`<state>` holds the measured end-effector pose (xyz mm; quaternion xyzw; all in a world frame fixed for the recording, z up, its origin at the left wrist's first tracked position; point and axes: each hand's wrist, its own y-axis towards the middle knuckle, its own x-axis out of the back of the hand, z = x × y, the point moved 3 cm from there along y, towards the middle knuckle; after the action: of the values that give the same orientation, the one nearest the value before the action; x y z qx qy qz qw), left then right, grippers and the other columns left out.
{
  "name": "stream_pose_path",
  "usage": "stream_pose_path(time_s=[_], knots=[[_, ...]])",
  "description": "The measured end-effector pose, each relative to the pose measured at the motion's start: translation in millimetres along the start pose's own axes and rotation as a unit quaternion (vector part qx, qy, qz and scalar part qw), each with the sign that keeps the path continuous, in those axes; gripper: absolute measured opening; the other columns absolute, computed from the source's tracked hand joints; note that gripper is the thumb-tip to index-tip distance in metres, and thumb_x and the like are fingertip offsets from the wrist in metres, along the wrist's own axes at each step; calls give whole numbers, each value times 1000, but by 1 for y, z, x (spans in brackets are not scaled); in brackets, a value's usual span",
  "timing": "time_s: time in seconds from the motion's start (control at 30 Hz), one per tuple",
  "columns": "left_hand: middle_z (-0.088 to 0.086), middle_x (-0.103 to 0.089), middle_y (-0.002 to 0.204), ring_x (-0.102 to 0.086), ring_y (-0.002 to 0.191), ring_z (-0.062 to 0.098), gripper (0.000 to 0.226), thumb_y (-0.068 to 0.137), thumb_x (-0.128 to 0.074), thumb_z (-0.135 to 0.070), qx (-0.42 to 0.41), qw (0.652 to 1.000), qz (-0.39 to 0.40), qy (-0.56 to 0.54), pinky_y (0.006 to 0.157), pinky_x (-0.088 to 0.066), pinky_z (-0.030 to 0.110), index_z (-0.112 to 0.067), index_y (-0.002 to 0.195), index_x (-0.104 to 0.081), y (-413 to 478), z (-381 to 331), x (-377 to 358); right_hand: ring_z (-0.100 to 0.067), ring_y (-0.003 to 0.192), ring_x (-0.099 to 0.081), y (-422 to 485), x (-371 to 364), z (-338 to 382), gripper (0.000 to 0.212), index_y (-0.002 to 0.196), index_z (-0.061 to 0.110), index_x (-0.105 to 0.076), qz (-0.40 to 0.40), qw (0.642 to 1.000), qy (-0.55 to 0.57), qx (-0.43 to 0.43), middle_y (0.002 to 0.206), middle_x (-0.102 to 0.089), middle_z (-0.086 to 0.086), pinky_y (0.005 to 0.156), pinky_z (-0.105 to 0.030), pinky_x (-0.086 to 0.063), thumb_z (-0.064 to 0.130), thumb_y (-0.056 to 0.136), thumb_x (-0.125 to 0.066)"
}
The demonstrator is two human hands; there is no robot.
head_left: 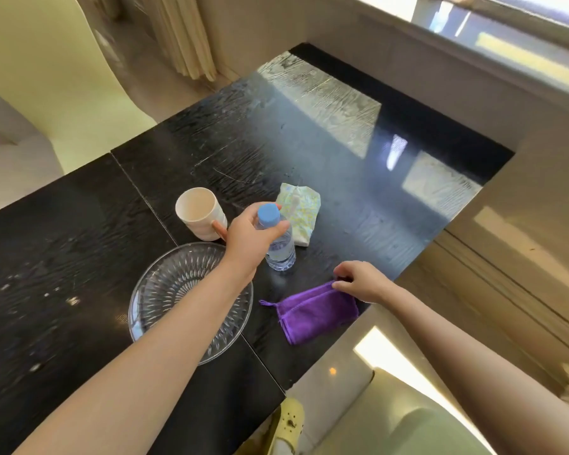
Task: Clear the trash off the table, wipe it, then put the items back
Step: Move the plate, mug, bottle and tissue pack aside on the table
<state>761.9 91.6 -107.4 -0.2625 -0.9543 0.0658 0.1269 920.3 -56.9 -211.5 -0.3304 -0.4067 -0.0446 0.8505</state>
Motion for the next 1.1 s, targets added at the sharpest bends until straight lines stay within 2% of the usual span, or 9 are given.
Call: stream_pose_path(time_s=[0.27, 0.4, 0.5, 0.57, 0.73, 0.8, 0.9, 1.0, 1.1], knots=[[3, -60, 119, -49, 127, 23, 58, 71, -70, -38, -28, 998, 4, 57, 115, -19, 55, -18, 123, -51, 5, 19, -3, -28, 121, -45, -11, -23, -5, 50, 130, 15, -51, -15, 999, -32, -10, 129, -52, -11, 102, -35, -38, 28, 83, -65], [13, -47, 139, -44, 130, 21, 66, 84, -67, -30, 6, 996, -31, 85, 112, -31, 39, -8, 138, -36, -10, 47, -2, -29, 119, -45, -12, -24, -1, 46, 126, 15, -52, -28, 999, -25, -23, 126, -52, -12, 99, -38, -42, 24, 83, -65], [15, -50, 127, -51, 112, 21, 52, 86, -63, -23, 35, 984, -112, 132, 94, -42, 28, -6, 131, -42, -53, 75, -7, -28, 119, -46, -16, -24, 3, 47, 128, 16, -50, -44, 998, -32, -24, 125, -51, -10, 99, -41, -43, 22, 83, -63], [14, -50, 125, -51, 115, 25, 50, 85, -62, -17, 36, 979, -47, 196, 100, -41, 36, -6, 129, -43, -79, 95, -21, -27, 118, -47, -19, -24, 7, 45, 128, 15, -50, -62, 997, -40, -11, 124, -52, -9, 98, -41, -44, 20, 84, -62], [6, -35, 150, -23, 143, 23, 79, 79, -68, -22, 8, 926, 216, 309, 116, -22, 39, -17, 146, -25, -82, 107, -50, -23, 97, -55, -34, -15, 20, 20, 102, 10, -64, -75, 996, 2, 53, 103, -55, -6, 78, -27, -40, 16, 82, -64], [5, -51, 137, -38, 134, 25, 64, 79, -68, -27, -17, 909, 248, 335, 110, -31, 41, -19, 137, -42, -72, 100, -51, -17, 86, -53, -45, -5, 27, 15, 94, 12, -66, -66, 993, 48, 80, 93, -53, -1, 72, -23, -38, 15, 80, -68], [0, -65, 96, -60, 97, 23, 25, 79, -68, -26, -29, 900, 267, 343, 84, -47, 36, -19, 102, -62, -65, 92, -43, -12, 74, -55, -61, 13, 38, 10, 82, 18, -65, -67, 986, 114, 99, 79, -59, 5, 64, -18, -42, 10, 78, -69], [-5, -59, 79, -58, 80, 20, 12, 79, -69, -27, -51, 889, 278, 359, 72, -43, 34, -21, 85, -60, -62, 84, -25, -11, 71, -58, -74, 25, 51, 10, 82, 16, -67, -94, 981, 131, 107, 76, -63, 3, 67, -23, -47, 7, 77, -68], [-10, -54, 68, -53, 73, 17, 19, 78, -69, -26, -74, 889, 266, 365, 64, -37, 30, -29, 71, -52, -63, 70, -4, -12, 71, -56, -88, 35, 65, 10, 85, 11, -68, -133, 975, 142, 110, 77, -63, 1, 68, -21, -45, 5, 77, -68]])
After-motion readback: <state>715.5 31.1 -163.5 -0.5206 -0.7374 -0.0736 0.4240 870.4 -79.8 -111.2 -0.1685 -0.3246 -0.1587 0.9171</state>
